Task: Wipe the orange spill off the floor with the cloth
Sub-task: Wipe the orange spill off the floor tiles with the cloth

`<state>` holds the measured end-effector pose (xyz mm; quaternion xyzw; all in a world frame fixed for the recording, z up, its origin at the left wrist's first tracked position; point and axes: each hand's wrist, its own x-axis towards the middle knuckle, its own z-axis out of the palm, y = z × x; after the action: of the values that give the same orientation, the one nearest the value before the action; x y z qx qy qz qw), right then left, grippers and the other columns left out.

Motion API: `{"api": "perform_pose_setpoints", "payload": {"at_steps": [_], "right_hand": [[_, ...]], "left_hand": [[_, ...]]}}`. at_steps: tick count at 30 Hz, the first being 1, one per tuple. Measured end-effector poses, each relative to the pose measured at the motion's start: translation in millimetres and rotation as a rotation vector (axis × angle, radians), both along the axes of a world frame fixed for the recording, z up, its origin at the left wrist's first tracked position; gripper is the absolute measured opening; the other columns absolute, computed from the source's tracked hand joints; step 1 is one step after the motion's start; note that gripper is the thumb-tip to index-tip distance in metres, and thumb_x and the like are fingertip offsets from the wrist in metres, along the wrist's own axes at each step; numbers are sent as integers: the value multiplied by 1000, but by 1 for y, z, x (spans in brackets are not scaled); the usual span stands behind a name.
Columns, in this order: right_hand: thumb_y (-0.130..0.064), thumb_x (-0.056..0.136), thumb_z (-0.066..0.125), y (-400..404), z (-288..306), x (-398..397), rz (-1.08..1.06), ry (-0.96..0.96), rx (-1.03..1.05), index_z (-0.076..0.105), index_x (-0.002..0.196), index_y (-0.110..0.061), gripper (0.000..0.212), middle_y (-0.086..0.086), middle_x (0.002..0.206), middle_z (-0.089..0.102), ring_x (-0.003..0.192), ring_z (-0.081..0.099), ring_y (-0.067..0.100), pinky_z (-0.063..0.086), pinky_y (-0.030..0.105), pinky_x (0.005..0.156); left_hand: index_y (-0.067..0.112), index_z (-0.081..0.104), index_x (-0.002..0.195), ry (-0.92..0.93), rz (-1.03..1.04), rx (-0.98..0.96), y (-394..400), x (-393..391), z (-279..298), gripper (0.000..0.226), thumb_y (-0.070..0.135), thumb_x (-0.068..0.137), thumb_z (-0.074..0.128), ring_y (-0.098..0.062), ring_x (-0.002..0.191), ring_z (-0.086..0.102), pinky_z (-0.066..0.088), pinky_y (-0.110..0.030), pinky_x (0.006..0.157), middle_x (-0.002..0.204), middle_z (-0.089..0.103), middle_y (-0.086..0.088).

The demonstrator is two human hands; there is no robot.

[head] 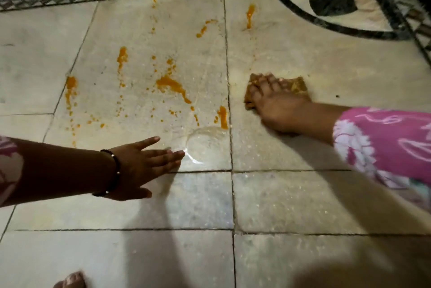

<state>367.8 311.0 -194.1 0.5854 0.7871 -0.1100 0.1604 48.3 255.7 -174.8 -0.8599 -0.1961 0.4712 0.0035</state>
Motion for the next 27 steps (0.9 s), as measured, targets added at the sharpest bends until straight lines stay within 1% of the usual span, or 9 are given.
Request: {"api": "perform_pose_setpoints", "payload": {"at_steps": [4, 8, 10, 12, 15, 17, 20, 23, 27], "right_hand": [[-25, 101, 29, -45, -18, -59, 302, 96, 72, 2, 150, -11, 58, 21, 156, -7, 143, -9, 39, -9, 49, 114], [-35, 95, 36, -104, -20, -28, 534, 136, 49, 28, 147, -18, 55, 14, 154, 23, 141, 22, 33, 13, 49, 116], [-49, 95, 30, -106, -13, 5, 489, 69, -4, 21, 149, -24, 60, 11, 155, 23, 141, 23, 31, 21, 48, 111], [-64, 91, 17, -87, 2, 19, 375, -54, -71, 6, 150, -33, 68, 9, 156, 17, 141, 19, 32, 22, 51, 112], [-79, 74, -3, -51, 8, -3, 114, -122, -152, -27, 139, -45, 76, 1, 157, -19, 144, -11, 28, 0, 49, 113], [-76, 79, 4, -31, -4, -41, -109, -58, -109, -19, 144, -40, 78, 3, 157, -19, 144, -11, 29, -1, 51, 114], [-65, 86, 16, -25, -19, -105, -317, 18, 83, 7, 150, -31, 73, 9, 158, -2, 143, 1, 35, 2, 55, 113], [-62, 83, 16, -45, -24, -139, -118, 32, 123, 17, 149, -29, 74, 10, 158, 9, 143, 9, 35, 6, 53, 113], [-54, 91, 32, -101, -17, -120, 104, 45, 73, 23, 148, -32, 61, 2, 157, 19, 143, 16, 25, 13, 47, 112]], "left_hand": [[18, -23, 144, -321, -33, 78, 1, -30, -17, 81, 54, 94, 28, -20, 144, -9, -26, -39, 109, 152, -27, 2], [15, 3, 150, -490, -160, 54, 18, -54, -26, 81, 56, 84, 29, -20, 142, 16, -11, -39, 112, 158, 5, -4], [14, 21, 149, -547, -226, 46, 28, -57, -28, 77, 54, 84, 32, -19, 138, 31, 2, -41, 113, 156, 20, -6], [13, 25, 148, -606, -290, 27, 38, -61, -34, 74, 53, 86, 35, -21, 137, 34, 12, -43, 111, 155, 23, -6], [12, 19, 150, -696, -333, -14, 44, -68, -48, 74, 53, 90, 37, -23, 142, 25, 12, -46, 111, 157, 16, -7], [13, 17, 150, -748, -324, -34, 45, -71, -54, 73, 52, 92, 35, -23, 144, 19, 11, -48, 112, 158, 13, -7], [14, 14, 151, -805, -293, -60, 45, -76, -62, 71, 51, 94, 33, -21, 145, 13, 8, -49, 114, 159, 10, -5], [13, 15, 151, -888, -225, -69, 38, -79, -69, 70, 46, 92, 35, -21, 145, 14, 6, -48, 114, 158, 13, -6], [11, 18, 150, -996, -79, -124, 21, -78, -76, 71, 37, 87, 39, -22, 145, 14, 12, -52, 113, 158, 16, -7]]}}
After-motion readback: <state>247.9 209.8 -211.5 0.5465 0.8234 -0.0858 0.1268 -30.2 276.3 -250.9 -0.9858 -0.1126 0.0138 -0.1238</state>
